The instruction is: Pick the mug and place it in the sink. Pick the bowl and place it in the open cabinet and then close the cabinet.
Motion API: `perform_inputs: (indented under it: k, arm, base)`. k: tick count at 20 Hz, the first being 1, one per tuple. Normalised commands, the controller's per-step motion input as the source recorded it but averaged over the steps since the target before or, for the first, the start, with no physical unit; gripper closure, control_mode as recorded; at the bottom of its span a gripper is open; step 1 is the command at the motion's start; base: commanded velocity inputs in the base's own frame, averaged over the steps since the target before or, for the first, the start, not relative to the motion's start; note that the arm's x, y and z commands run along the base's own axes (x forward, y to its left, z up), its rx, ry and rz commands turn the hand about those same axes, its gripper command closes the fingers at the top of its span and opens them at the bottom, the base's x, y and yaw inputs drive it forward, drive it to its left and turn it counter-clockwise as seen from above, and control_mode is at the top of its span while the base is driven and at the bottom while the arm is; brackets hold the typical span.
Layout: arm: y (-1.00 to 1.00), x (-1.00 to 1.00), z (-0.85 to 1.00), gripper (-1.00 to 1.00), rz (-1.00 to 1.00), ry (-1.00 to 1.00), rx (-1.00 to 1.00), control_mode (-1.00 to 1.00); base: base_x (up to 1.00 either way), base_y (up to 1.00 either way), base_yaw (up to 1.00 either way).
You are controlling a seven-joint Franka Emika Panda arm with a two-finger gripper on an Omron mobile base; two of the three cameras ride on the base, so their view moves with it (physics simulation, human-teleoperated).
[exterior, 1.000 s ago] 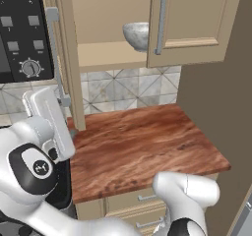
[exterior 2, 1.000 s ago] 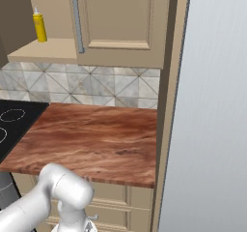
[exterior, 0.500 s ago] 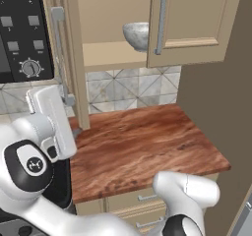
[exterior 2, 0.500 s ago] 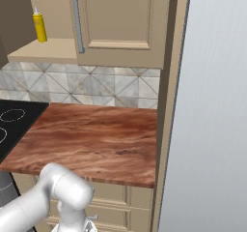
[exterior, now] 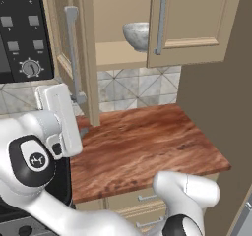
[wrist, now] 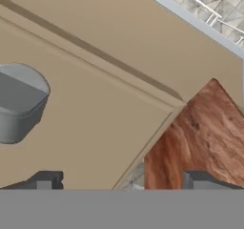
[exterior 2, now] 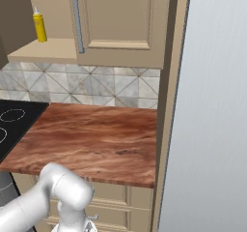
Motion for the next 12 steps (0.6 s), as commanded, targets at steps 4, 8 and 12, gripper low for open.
perform_inputs:
  k: [4,8,12]
  arm:
    - [-0.41,0.0,0.0,-1.0,0.0,0.0,0.0,-1.0]
    - [-0.47,0.03,0.0,-1.0,0.0,0.0,0.0,-1.0]
    - [-0.47,0.08,0.0,-1.0,0.0,0.0,0.0,-1.0]
  base:
    - [0.0,0.0,0.0]
    - [0.0,0.0,0.0]
    - [0.0,0.0,0.0]
